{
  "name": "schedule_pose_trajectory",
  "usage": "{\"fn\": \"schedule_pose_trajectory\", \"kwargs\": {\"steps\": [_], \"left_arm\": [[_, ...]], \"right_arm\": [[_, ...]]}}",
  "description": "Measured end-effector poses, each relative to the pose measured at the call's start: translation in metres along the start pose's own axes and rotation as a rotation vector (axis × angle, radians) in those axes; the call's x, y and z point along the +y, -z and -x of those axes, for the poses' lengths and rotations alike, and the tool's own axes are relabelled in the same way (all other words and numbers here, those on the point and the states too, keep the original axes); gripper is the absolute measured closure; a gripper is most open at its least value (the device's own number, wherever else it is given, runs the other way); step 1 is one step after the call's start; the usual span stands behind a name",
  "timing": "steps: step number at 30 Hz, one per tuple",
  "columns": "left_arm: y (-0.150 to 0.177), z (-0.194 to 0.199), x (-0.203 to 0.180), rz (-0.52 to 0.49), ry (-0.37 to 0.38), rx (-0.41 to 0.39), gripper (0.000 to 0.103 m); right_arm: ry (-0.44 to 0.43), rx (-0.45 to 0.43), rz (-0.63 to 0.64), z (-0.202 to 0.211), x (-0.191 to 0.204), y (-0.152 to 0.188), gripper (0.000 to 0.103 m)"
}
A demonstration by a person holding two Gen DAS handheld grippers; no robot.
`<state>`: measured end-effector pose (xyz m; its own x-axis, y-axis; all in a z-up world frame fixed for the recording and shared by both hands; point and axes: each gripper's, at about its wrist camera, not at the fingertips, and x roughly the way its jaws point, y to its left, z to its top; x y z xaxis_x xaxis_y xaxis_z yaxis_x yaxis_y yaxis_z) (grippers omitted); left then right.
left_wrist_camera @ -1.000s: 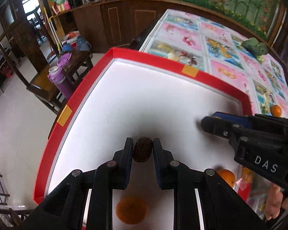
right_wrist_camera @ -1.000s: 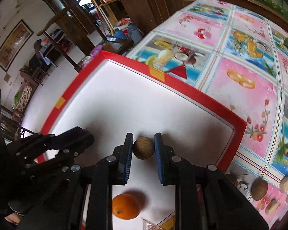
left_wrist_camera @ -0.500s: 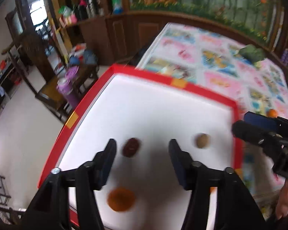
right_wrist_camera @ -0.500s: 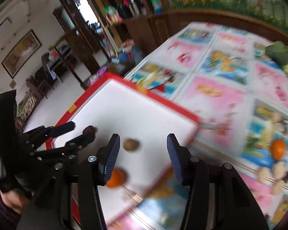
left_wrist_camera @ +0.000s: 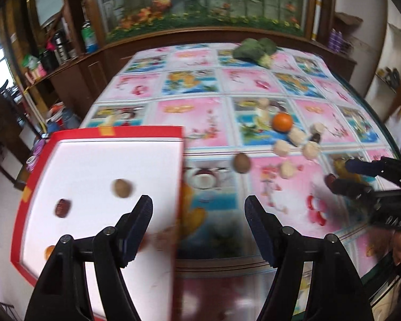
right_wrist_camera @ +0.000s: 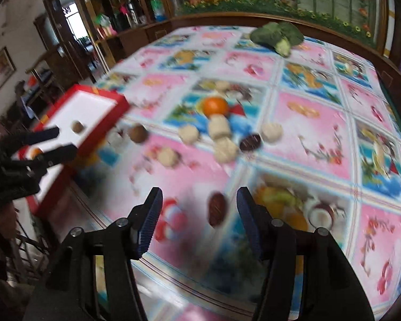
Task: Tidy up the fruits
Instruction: 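Grasp a red date with the right tool while the left grasps a beige cake piece, then carry the red date and beige cake piece into the tray and release both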
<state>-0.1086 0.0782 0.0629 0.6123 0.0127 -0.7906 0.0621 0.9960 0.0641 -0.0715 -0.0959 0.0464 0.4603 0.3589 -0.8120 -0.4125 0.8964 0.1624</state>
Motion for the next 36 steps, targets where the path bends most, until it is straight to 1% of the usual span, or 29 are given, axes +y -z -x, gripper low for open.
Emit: {"fn": "schedule_pose_trajectory", "kwargs": {"steps": [2, 4, 6, 10, 11, 13, 15, 18, 21, 23, 26, 27, 31, 33, 34, 35, 36], "left_arm": [[0.000, -0.003, -0.012, -0.022, 0.008, 0.010, 0.032], [0.001, -0.003, -0.019, -0.038, 0.010, 0.017, 0.032], [0.001, -0.003, -0.022, -0.046, 0.012, 0.019, 0.032], [-0.001, -0.003, -0.026, -0.049, 0.007, 0.021, 0.032], [-0.003, -0.005, -0.027, -0.051, 0.013, 0.022, 0.032], [-0.006, -0.007, -0.029, -0.058, 0.023, 0.022, 0.032], [-0.010, -0.011, -0.036, -0.073, 0.039, 0.026, 0.032], [-0.015, -0.023, -0.047, -0.083, 0.070, 0.044, 0.032], [-0.018, -0.034, -0.059, -0.099, 0.098, 0.063, 0.032], [-0.019, -0.040, -0.070, -0.119, 0.109, 0.069, 0.032], [-0.022, -0.051, -0.079, -0.131, 0.122, 0.078, 0.033], [-0.023, -0.054, -0.080, -0.124, 0.127, 0.078, 0.038], [-0.025, -0.064, -0.084, -0.123, 0.138, 0.096, 0.047], [-0.025, -0.068, -0.087, -0.130, 0.139, 0.101, 0.057], [-0.025, -0.070, -0.087, -0.128, 0.140, 0.105, 0.060], [-0.024, -0.072, -0.087, -0.125, 0.149, 0.110, 0.064], [-0.025, -0.072, -0.087, -0.124, 0.154, 0.103, 0.066]], "right_arm": [[0.002, -0.001, -0.004, -0.003, -0.004, 0.004, 0.046], [0.000, 0.003, -0.006, -0.005, -0.004, 0.003, 0.051], [0.008, 0.014, 0.003, -0.011, -0.004, 0.002, 0.061], [0.031, 0.058, 0.022, -0.025, -0.001, 0.004, 0.076], [0.045, 0.050, 0.032, -0.024, -0.001, 0.005, 0.085], [0.049, 0.050, 0.038, -0.024, -0.002, 0.003, 0.084], [0.044, 0.021, 0.016, -0.021, -0.007, -0.001, 0.084], [0.031, -0.049, -0.081, -0.018, -0.026, -0.012, 0.084], [-0.036, -0.095, -0.180, -0.019, -0.044, -0.014, 0.084], [-0.013, -0.114, -0.187, -0.016, -0.047, -0.014, 0.084], [-0.012, -0.148, -0.191, -0.010, -0.051, -0.015, 0.084], [-0.009, -0.140, -0.206, -0.011, -0.054, -0.015, 0.084], [-0.033, -0.101, -0.241, -0.018, -0.058, -0.013, 0.084], [-0.036, -0.102, -0.239, -0.019, -0.058, -0.013, 0.084], [-0.033, -0.105, -0.237, -0.018, -0.058, -0.013, 0.084], [-0.030, -0.111, -0.237, -0.017, -0.058, -0.013, 0.084], [-0.030, -0.114, -0.236, -0.017, -0.058, -0.013, 0.084]]}}
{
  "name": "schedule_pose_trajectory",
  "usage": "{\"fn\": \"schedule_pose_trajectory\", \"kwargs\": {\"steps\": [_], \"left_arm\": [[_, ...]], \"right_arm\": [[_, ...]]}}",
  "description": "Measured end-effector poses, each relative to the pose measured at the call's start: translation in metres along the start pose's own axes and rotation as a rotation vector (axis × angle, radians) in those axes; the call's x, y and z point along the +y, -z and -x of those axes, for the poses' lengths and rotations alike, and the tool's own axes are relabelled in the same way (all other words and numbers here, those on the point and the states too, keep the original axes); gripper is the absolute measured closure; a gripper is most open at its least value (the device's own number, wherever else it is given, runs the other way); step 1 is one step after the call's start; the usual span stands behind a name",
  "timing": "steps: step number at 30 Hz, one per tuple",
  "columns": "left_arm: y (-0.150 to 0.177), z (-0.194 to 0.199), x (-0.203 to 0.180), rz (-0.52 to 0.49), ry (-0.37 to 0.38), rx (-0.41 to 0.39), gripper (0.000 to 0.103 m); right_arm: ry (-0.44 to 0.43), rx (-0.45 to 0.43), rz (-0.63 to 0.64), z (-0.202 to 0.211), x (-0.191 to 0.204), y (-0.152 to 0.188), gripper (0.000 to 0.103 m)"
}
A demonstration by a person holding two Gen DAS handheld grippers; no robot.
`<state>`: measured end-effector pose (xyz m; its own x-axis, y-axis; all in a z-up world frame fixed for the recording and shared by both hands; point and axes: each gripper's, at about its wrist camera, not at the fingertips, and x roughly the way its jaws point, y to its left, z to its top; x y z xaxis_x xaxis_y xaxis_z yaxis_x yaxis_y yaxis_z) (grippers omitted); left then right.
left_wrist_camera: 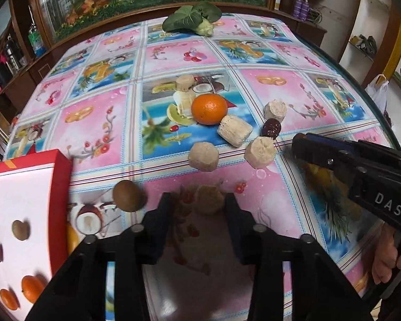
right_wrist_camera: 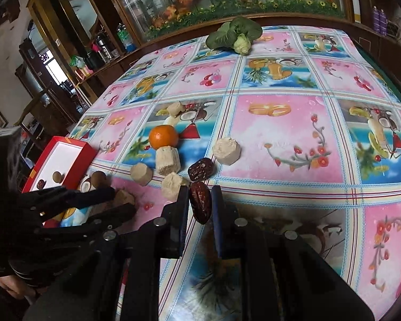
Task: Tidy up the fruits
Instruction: 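Carry the red date and beige cake piece into the tray and release both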
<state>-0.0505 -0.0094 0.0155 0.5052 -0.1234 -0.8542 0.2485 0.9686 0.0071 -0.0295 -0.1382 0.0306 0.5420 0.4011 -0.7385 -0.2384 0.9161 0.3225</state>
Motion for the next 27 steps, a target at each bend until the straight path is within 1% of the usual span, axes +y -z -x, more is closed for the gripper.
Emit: {"fn": "schedule_pose_trajectory", "kwargs": {"steps": [2, 4, 5, 7, 10, 14, 17, 20, 26, 27], "left_arm": [[0.000, 0.000, -0.001, -0.005, 0.007, -0.005, 0.069], [0.000, 0.000, -0.002, -0.011, 0.018, -0.011, 0.076], [0.000, 0.000, -0.003, -0.014, 0.022, -0.014, 0.081], [0.000, 0.001, -0.002, -0.007, 0.021, -0.018, 0.081], [0.002, 0.015, 0.002, 0.006, 0.020, -0.046, 0.081], [0.011, 0.051, 0.017, 0.026, -0.019, -0.118, 0.081], [0.024, 0.082, 0.036, 0.063, -0.059, -0.174, 0.081], [0.036, 0.108, 0.062, 0.118, -0.103, -0.210, 0.081], [0.055, 0.159, 0.117, 0.235, -0.226, -0.310, 0.081], [0.059, 0.168, 0.127, 0.256, -0.253, -0.333, 0.081]], "right_arm": [[0.003, -0.006, 0.003, 0.000, 0.000, 0.000, 0.084], [0.010, -0.015, 0.004, 0.000, 0.001, -0.001, 0.084], [0.010, -0.024, 0.003, 0.001, 0.000, -0.002, 0.084], [0.008, -0.054, -0.002, 0.005, -0.001, -0.003, 0.084], [-0.008, -0.102, -0.017, 0.012, -0.003, -0.006, 0.084], [-0.061, -0.117, -0.028, 0.014, 0.003, -0.008, 0.084], [-0.116, -0.133, -0.024, 0.013, 0.022, -0.013, 0.084], [-0.196, -0.138, -0.039, 0.007, 0.045, -0.022, 0.084], [-0.352, -0.153, 0.025, 0.006, 0.127, -0.053, 0.084], [-0.384, -0.159, 0.050, 0.009, 0.147, -0.059, 0.084]]}}
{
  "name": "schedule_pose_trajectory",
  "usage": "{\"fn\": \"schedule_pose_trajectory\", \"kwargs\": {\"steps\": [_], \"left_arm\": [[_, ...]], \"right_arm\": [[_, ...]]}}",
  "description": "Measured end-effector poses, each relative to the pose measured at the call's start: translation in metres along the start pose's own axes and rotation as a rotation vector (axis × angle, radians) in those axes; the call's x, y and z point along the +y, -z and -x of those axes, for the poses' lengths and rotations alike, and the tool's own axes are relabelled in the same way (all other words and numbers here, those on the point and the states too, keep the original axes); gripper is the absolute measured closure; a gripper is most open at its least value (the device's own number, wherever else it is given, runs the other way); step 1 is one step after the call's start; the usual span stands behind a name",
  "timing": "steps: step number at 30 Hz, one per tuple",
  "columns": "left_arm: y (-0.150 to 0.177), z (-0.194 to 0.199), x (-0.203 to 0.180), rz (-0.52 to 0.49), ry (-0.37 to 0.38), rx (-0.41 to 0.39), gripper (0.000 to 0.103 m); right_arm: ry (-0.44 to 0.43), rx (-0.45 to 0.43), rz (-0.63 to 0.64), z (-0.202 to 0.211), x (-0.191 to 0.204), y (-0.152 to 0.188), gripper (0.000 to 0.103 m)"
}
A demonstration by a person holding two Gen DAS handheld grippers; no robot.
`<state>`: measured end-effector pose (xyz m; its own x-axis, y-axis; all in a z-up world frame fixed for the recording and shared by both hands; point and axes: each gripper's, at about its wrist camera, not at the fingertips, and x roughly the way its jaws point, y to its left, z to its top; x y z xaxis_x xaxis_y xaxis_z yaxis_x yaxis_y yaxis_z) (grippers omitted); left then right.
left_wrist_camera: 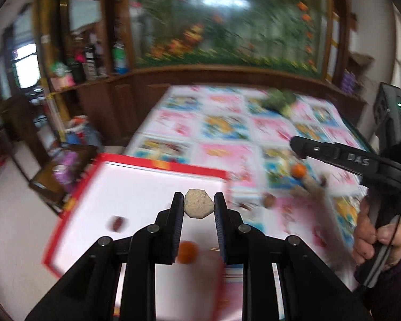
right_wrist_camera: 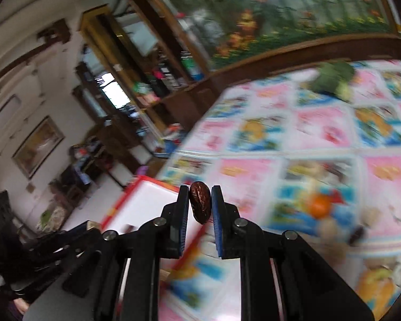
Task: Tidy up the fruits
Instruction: 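Carry the red date and beige cake piece into the tray and release both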
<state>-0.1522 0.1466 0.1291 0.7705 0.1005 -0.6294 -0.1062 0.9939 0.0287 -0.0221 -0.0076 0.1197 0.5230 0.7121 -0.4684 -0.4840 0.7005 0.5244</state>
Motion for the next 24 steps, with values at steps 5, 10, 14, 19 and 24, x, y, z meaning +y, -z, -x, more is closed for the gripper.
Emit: {"fn": "schedule_pose_trajectory", "kwargs": {"steps": [5, 10, 14, 19, 24], "left_arm": [[0.000, 0.005, 0.045, 0.072, -0.105, -0.037, 0.081], [0.023, -0.037, 0.057, 0.090, -0.115, 0.074, 0.081], [0.038, -0.060, 0.058, 0.083, -0.126, 0.136, 0.081], [0.047, -0.073, 0.059, 0.074, -0.161, 0.159, 0.081], [0.052, -0.082, 0.059, 0.059, -0.187, 0.180, 0.081]], "right_arm": [[-0.081, 0.102, 0.099, -0.038, 0.063, 0.003, 0.084], [-0.019, 0.241, 0.162, -0.091, 0.081, 0.035, 0.084], [0.027, 0.330, 0.150, -0.117, 0.067, 0.054, 0.084], [0.068, 0.372, 0.172, -0.129, 0.061, 0.067, 0.084], [0.083, 0.381, 0.177, -0.136, 0.057, 0.071, 0.084]]}}
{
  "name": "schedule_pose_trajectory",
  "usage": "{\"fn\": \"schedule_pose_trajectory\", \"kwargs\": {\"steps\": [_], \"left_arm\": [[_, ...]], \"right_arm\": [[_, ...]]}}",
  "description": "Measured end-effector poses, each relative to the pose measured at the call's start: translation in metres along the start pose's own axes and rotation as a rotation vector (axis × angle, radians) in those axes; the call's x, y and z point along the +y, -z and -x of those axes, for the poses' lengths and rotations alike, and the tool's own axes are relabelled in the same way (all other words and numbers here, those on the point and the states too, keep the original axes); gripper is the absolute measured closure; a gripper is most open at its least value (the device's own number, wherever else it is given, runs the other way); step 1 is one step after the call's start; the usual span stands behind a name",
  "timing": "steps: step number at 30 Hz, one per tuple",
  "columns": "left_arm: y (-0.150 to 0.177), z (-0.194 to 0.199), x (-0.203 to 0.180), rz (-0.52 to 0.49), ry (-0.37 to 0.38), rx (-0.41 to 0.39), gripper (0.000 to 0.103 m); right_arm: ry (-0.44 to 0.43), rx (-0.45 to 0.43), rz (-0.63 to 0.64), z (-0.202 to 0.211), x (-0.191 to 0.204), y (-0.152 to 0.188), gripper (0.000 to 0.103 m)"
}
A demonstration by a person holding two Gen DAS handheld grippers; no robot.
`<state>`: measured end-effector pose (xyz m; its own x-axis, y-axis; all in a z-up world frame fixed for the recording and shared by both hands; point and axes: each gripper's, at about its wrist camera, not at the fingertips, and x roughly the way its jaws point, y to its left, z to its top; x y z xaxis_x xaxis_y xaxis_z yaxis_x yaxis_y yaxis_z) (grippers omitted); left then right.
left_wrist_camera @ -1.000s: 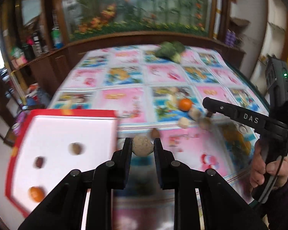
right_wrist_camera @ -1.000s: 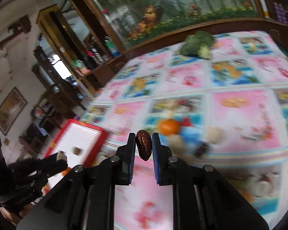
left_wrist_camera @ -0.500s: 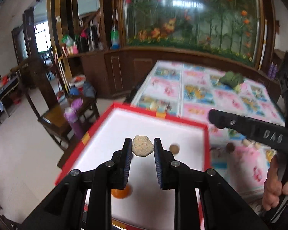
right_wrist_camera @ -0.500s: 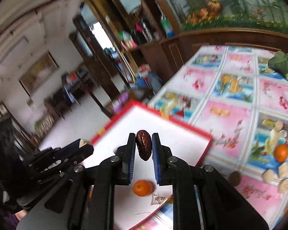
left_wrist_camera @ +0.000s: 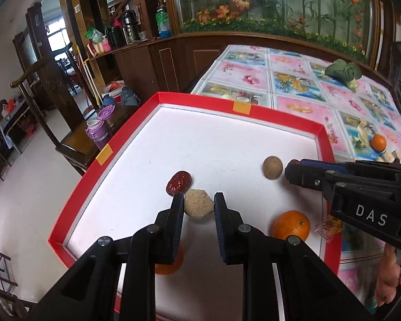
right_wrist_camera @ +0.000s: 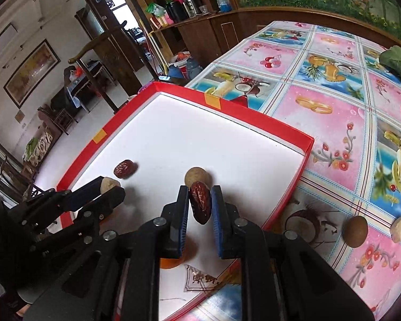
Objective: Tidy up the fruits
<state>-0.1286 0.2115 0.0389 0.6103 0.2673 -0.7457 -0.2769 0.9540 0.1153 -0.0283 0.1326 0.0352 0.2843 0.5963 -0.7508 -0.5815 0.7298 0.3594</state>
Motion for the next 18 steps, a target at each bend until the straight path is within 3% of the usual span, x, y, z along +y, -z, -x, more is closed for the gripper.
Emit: {"fn": "schedule_pose_trajectory", "kwargs": {"steps": [13, 15, 18], "left_arm": [[0.005, -0.013, 0.000, 0.001, -0.047, 0.046, 0.080], [0.004, -0.014, 0.000, 0.004, -0.071, 0.050, 0.067], [0.003, -0.013, 0.001, 0.004, -0.096, 0.047, 0.059]], "right_arm": [[-0.001, 0.023, 0.024, -0.013, 0.000, 0.004, 0.083], [-0.012, 0.026, 0.029, -0.013, 0.000, 0.004, 0.080], [-0.042, 0.017, 0.014, -0.008, -0.001, 0.005, 0.069]]}}
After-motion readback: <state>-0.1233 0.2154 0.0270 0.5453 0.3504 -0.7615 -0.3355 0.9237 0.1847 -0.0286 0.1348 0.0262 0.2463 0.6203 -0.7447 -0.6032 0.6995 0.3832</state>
